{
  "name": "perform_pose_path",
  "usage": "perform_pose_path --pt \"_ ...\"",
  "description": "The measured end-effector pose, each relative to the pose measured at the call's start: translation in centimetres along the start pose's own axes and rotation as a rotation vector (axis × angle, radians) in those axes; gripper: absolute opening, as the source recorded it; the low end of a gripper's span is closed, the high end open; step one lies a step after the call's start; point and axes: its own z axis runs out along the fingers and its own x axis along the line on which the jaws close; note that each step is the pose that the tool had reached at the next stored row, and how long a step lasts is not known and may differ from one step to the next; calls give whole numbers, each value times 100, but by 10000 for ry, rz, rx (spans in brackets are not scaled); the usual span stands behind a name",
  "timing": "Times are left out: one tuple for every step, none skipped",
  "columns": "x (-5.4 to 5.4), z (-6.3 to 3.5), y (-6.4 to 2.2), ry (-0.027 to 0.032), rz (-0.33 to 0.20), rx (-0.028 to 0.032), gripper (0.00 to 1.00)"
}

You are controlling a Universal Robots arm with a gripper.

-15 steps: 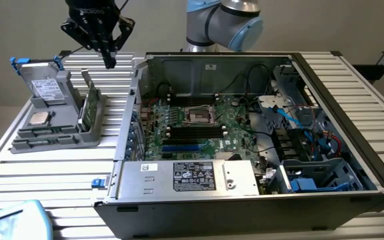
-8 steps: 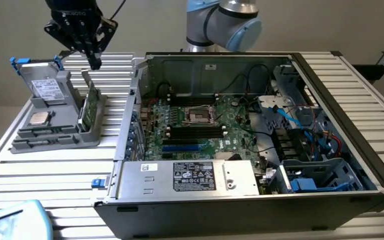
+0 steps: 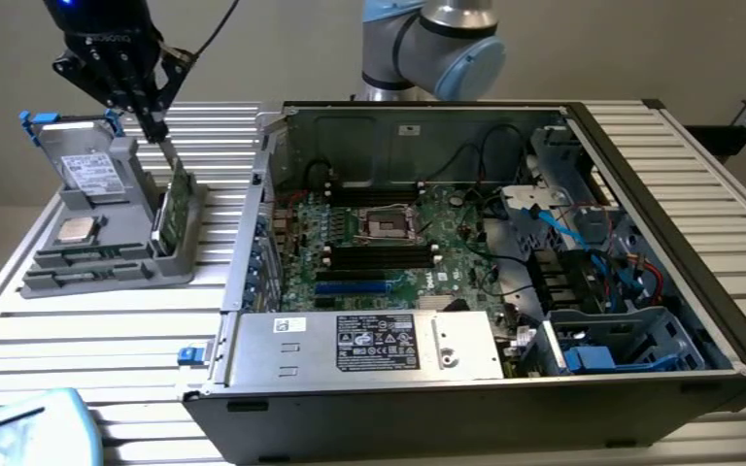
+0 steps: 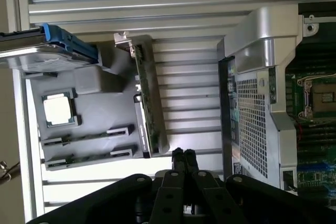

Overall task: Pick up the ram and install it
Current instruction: 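Reach for the ram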

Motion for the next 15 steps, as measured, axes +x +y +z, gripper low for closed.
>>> perform_pose_path --pt "45 9 1 0 -1 0 11" --pt "90 18 1 0 -2 1 11" --pt "138 28 2 0 -1 0 11" --pt "184 37 3 1 -1 1 11" --pt "231 47 3 0 0 1 11" --pt "278 57 3 0 -1 0 11" --pt "323 67 3 1 -2 1 11" --pt "369 75 3 0 -2 1 11" --pt "414 83 3 -1 -1 -1 11" --pt "461 89 3 0 0 0 11" --pt "506 93 4 2 0 0 11" --pt "551 95 5 9 -1 0 11" --pt "594 96 4 33 -2 2 11" --pt "629 96 2 77 -4 5 11" --pt "656 95 0 132 -7 10 11"
